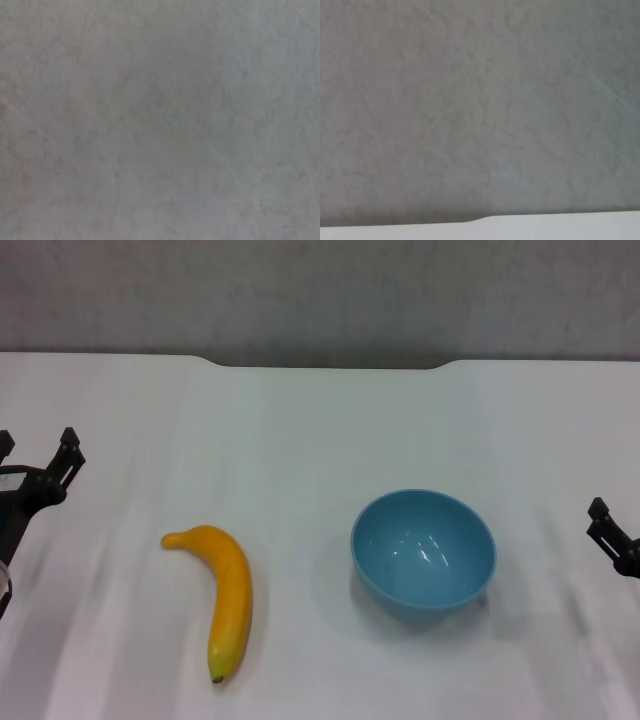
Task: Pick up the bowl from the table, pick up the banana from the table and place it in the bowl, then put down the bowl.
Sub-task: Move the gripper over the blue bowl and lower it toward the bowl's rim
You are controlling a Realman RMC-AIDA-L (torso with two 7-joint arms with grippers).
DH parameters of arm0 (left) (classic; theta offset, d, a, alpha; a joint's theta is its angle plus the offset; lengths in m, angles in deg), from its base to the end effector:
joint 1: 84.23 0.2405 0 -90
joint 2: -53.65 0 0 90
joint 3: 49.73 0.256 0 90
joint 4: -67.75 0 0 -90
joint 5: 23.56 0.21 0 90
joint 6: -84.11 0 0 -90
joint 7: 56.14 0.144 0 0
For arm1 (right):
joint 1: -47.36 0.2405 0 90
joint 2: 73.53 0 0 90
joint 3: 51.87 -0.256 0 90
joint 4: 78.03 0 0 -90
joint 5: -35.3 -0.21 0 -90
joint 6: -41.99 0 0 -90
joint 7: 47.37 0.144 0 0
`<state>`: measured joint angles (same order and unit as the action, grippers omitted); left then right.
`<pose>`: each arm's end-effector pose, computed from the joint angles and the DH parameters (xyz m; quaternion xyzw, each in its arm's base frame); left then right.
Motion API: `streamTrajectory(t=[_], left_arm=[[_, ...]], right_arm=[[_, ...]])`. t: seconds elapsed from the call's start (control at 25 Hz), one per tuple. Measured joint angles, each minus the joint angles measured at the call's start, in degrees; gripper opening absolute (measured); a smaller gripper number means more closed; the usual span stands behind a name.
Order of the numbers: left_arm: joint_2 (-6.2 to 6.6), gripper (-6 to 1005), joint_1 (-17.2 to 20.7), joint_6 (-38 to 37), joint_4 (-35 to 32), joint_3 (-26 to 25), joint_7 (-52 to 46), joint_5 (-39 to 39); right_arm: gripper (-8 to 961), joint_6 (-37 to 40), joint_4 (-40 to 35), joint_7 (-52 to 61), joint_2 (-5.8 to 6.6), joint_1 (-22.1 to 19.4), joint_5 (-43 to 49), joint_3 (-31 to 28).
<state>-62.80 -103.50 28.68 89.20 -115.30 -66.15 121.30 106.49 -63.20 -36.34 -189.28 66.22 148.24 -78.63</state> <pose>-0.3393 0.3384 0.0041 -0.6636 -0.2894 -0.3014 0.6206 0.3581 0.2917 -0.0261 -0.6997 0.3062 0.2819 0.5807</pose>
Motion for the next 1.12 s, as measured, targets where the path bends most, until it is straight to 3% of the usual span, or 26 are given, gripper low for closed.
streamTrajectory(t=[0.48, 0.72, 0.92, 1.12], left_arm=[[-0.08, 846, 0.13, 0.93, -0.03, 0.0, -0.08, -0.08], [-0.19, 847, 0.12, 0.93, 0.0, 0.0, -0.09, -0.06], [-0.29, 847, 0.16, 0.93, 0.0, -0.01, -0.09, 0.07], [-0.29, 846, 0.35, 0.94, -0.01, 0.0, -0.09, 0.07]], right_arm=[[894, 0.49, 0.21, 0.02, 0.0, -0.18, -0.1, 0.04], [888, 6.19, 0.31, 0.65, -0.02, -2.03, -0.6, -0.29], [884, 1.77, 0.33, 3.83, 0.56, 1.36, 1.05, 0.45], [886, -1.76, -2.53, 13.16, 1.1, 6.04, 8.68, 0.38]])
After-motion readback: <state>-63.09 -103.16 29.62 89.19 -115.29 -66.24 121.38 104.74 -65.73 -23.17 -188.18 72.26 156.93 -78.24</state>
